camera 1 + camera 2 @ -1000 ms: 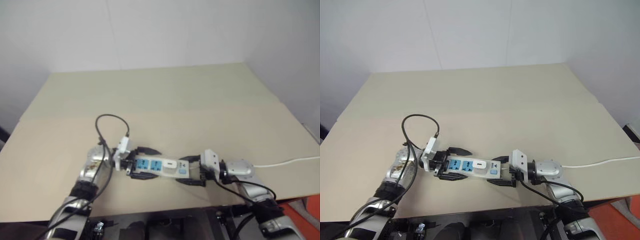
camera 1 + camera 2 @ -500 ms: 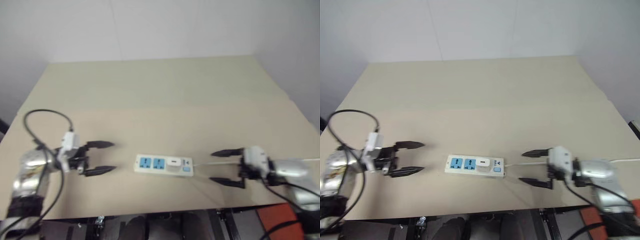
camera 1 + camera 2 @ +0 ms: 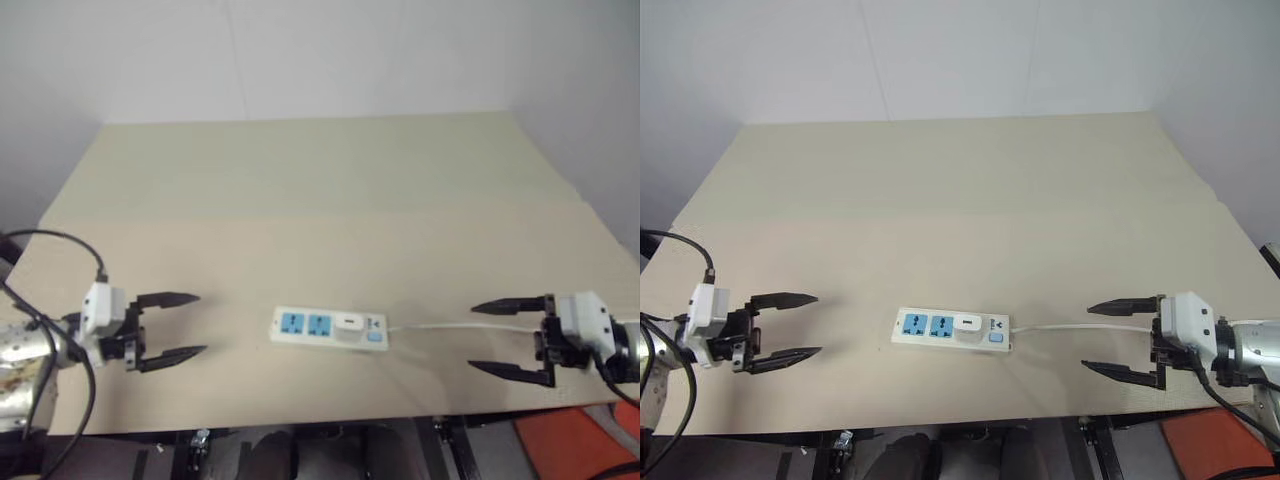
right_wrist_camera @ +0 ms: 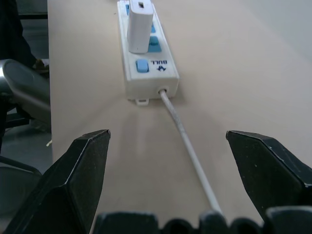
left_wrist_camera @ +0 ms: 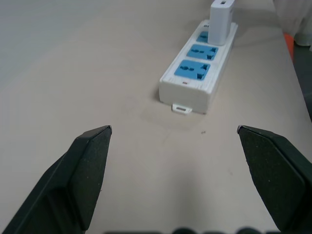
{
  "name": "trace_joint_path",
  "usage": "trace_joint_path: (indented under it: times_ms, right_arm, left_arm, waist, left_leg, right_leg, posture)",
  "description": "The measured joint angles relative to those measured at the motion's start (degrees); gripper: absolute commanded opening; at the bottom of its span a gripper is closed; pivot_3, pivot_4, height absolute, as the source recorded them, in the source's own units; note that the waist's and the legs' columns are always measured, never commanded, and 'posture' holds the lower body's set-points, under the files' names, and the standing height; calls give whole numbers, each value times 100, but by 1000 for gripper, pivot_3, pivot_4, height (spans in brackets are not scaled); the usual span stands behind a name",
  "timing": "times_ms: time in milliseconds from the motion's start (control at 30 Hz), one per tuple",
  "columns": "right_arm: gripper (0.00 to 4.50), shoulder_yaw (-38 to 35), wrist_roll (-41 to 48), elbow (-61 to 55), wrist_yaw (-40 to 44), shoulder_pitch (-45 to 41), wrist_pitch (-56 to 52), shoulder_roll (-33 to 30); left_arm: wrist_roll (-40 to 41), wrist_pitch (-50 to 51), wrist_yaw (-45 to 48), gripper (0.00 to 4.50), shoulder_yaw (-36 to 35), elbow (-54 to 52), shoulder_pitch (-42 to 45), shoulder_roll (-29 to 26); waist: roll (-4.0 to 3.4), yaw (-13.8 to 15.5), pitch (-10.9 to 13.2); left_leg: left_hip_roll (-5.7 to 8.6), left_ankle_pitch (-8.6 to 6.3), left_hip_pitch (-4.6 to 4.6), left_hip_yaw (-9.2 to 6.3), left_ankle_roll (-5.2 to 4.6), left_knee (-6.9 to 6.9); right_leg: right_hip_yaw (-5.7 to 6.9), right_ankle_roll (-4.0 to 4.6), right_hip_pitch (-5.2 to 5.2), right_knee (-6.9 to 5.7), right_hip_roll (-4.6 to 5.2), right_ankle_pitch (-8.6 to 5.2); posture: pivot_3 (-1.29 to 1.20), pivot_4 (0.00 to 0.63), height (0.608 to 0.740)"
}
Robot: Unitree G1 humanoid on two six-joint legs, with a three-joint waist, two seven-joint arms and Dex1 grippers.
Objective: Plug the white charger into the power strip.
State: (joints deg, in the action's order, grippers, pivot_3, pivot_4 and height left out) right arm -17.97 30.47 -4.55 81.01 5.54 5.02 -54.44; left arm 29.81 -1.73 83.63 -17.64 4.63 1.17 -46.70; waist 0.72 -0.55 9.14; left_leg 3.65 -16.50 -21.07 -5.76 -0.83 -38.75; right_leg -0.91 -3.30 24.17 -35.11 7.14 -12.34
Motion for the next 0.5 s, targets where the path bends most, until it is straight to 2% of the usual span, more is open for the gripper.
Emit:
trace_joint_path:
  times_ms: [500]
  right_arm:
    - [4472, -504, -216, -293, -382, 602, 71, 135]
  left_arm:
    - [59, 337, -88, 4500, 336, -111, 514, -47]
  waist:
    - [0, -13, 0]
  left_leg:
    - [0, 0, 3, 5, 0, -4]
  right_leg:
    - [-3, 1, -2, -5, -3, 1]
  posture:
    - [0, 150, 740]
